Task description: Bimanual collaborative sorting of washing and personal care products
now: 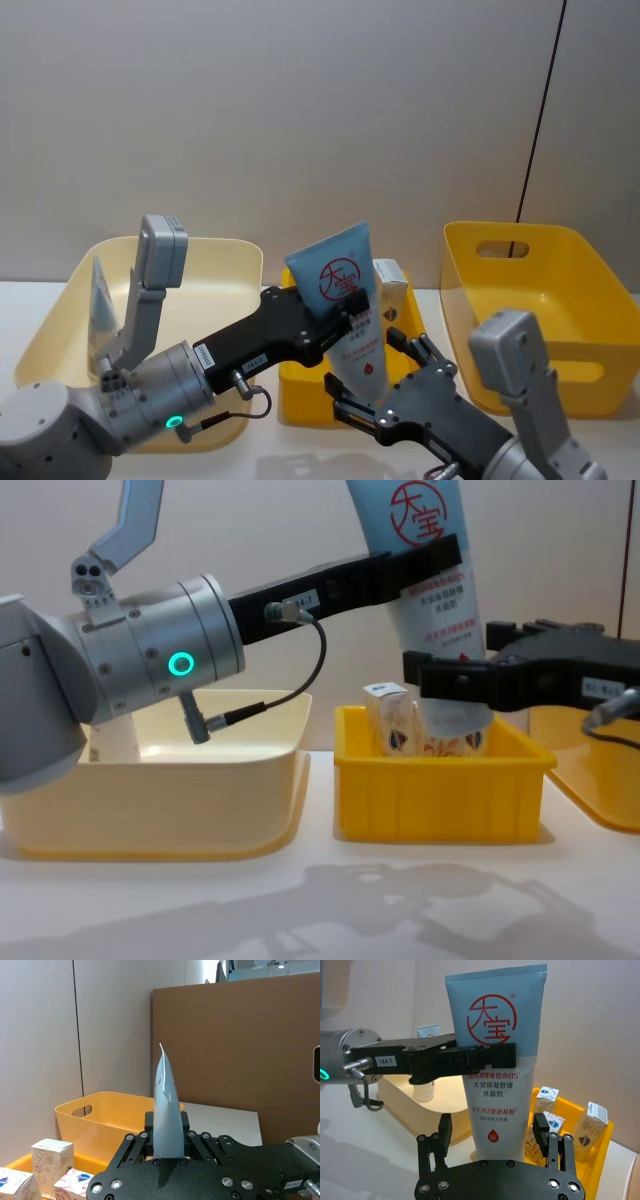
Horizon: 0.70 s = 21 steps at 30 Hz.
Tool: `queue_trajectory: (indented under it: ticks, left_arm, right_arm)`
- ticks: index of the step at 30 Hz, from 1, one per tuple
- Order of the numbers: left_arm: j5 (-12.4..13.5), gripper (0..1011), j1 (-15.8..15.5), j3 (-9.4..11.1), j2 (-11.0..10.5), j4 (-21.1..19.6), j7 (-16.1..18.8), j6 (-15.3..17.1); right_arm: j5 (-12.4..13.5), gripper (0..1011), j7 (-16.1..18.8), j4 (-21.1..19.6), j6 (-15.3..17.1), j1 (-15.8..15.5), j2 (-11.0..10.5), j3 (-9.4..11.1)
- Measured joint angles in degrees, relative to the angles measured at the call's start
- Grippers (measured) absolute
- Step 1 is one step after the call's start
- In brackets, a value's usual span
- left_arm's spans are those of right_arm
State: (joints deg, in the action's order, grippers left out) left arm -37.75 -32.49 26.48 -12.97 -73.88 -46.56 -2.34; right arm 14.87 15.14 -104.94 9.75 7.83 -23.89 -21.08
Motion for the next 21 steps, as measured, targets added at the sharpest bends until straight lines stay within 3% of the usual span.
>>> queue_trajectory:
  ticks: [13,21]
  left_arm:
    - [0.0,257,0.0,0.0,0.0,0.0,0.01,0.0]
    - [0.0,257,0.0,-0.01,0.01,0.0,0.01,-0.01]
  right_arm:
    - [-3.31,1001,-3.3,2.22,0.33,2.19,3.5,-1.32]
    - [-4.33,843,-4.21,2.94,0.5,2.85,4.59,-1.7]
